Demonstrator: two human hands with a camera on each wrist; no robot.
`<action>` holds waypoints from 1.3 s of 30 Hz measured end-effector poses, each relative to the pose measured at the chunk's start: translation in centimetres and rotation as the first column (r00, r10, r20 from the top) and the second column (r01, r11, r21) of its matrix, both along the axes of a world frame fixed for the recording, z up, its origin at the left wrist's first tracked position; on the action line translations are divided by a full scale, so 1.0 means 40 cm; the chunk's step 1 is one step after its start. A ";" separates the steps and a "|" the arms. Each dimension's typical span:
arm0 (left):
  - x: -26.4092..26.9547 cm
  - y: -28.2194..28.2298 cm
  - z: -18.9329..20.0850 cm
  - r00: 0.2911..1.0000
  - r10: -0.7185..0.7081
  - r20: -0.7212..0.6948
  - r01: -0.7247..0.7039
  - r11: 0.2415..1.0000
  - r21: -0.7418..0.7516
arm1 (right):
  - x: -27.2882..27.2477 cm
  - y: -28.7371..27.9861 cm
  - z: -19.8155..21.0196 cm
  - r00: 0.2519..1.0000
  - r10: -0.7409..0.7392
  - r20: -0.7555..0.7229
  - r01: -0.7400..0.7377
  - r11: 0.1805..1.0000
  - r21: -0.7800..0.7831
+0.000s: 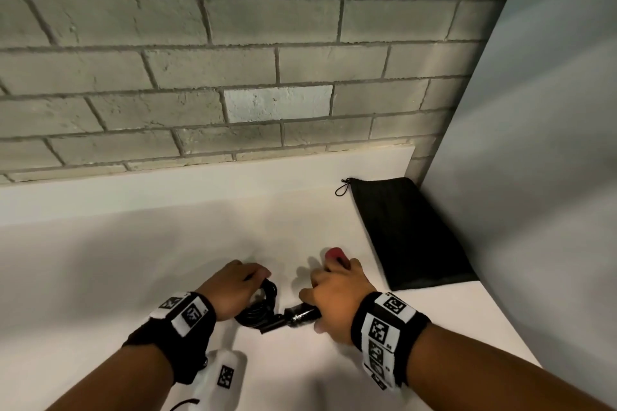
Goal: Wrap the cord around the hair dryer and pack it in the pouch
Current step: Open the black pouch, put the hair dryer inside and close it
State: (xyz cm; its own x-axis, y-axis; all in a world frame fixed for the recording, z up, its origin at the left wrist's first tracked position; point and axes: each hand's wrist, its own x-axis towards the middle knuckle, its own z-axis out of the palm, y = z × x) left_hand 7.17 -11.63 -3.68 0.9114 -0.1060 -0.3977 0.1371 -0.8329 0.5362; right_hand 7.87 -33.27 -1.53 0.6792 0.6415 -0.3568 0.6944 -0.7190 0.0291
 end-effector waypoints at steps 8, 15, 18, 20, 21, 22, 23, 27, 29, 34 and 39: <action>-0.026 0.157 0.085 0.827 0.562 -0.014 -0.498 0.722 -0.479 | 0.164 -0.112 0.082 0.897 -0.441 -0.010 0.429 0.866 0.256; -0.090 0.240 0.096 0.763 0.646 0.008 -0.566 0.675 -0.473 | 0.271 -0.193 0.002 0.750 -0.659 0.059 0.661 0.746 -0.074; -0.106 0.249 0.095 0.766 0.642 0.010 -0.563 0.679 -0.470 | 0.280 -0.195 -0.023 0.739 -0.672 0.061 0.674 0.735 -0.075; -0.106 0.248 0.102 0.773 0.634 0.025 -0.552 0.691 -0.466 | 0.284 -0.191 -0.021 0.754 -0.654 0.054 0.656 0.750 -0.078; -0.103 0.246 0.108 0.779 0.626 0.041 -0.542 0.704 -0.459 | 0.286 -0.186 -0.011 0.770 -0.636 0.052 0.637 0.764 -0.098; -0.099 0.240 0.118 0.787 0.613 0.065 -0.527 0.723 -0.446 | 0.289 -0.182 0.001 0.791 -0.609 0.053 0.611 0.783 -0.117; -0.092 0.234 0.128 0.800 0.591 0.100 -0.503 0.753 -0.425 | 0.292 -0.177 0.014 0.814 -0.578 0.057 0.580 0.805 -0.128; -0.040 0.158 0.183 0.895 0.338 0.291 -0.283 0.935 -0.213 | 0.291 -0.151 0.093 0.898 -0.415 0.150 0.431 0.896 -0.105; 0.000 0.092 0.207 0.919 0.155 0.363 -0.125 0.987 -0.105 | 0.288 -0.128 0.143 0.925 -0.298 0.238 0.324 0.943 -0.078; 0.108 -0.075 0.235 0.852 -0.104 0.512 0.116 0.993 0.008 | 0.261 -0.036 0.281 0.953 -0.086 0.290 0.116 0.989 -0.088; 0.173 -0.146 0.242 0.826 -0.236 0.512 0.063 0.941 0.332 | 0.203 0.025 0.375 0.922 0.091 0.377 -0.115 0.993 0.041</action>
State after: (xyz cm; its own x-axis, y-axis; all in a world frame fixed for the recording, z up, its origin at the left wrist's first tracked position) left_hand 14.07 -17.49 5.99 0.9688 -0.2184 0.1169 -0.2396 -0.9461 0.2180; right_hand 15.99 -32.28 13.48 0.6843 0.7276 -0.0476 0.7119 -0.6526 0.2594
